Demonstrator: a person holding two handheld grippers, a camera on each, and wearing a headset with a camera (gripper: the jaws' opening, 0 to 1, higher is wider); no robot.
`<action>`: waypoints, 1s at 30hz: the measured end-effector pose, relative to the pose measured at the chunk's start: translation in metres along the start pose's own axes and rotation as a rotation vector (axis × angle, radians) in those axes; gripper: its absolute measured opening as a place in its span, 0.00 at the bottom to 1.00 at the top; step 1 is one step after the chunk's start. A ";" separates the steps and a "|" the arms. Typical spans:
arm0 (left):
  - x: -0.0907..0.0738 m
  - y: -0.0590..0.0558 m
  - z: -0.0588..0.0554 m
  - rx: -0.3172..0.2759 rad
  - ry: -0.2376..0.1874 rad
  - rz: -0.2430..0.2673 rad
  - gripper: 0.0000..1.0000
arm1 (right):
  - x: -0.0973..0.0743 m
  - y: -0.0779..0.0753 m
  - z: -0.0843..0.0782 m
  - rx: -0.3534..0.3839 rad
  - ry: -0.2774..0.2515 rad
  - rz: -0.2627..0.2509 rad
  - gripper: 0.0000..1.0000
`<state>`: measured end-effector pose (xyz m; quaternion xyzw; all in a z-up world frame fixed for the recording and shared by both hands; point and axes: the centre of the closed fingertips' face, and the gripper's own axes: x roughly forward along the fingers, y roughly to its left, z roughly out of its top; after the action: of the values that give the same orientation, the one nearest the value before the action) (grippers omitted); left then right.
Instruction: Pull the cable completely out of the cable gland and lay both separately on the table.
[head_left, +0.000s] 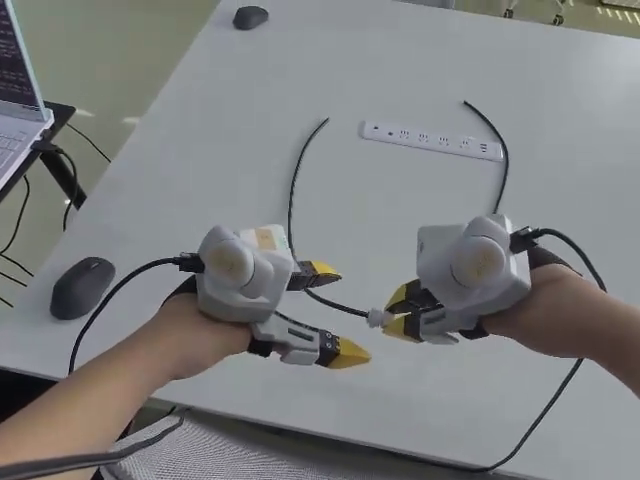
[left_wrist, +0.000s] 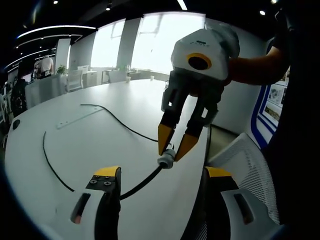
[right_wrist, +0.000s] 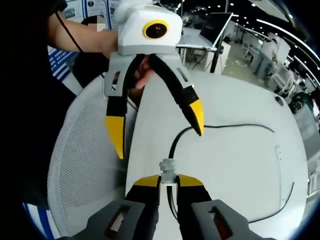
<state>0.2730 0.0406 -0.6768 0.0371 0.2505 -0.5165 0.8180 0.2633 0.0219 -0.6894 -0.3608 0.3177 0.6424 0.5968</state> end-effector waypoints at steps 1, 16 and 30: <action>0.001 0.000 0.001 -0.007 -0.006 -0.004 0.64 | -0.001 0.001 0.001 -0.011 -0.001 0.001 0.06; 0.009 -0.006 0.002 -0.010 0.004 -0.067 0.43 | -0.003 0.004 0.006 -0.068 -0.012 -0.004 0.06; 0.013 -0.012 0.002 -0.003 -0.006 -0.096 0.28 | -0.001 0.010 0.003 -0.082 -0.013 0.020 0.06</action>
<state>0.2678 0.0237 -0.6784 0.0224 0.2505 -0.5547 0.7931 0.2533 0.0232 -0.6868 -0.3774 0.2909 0.6632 0.5771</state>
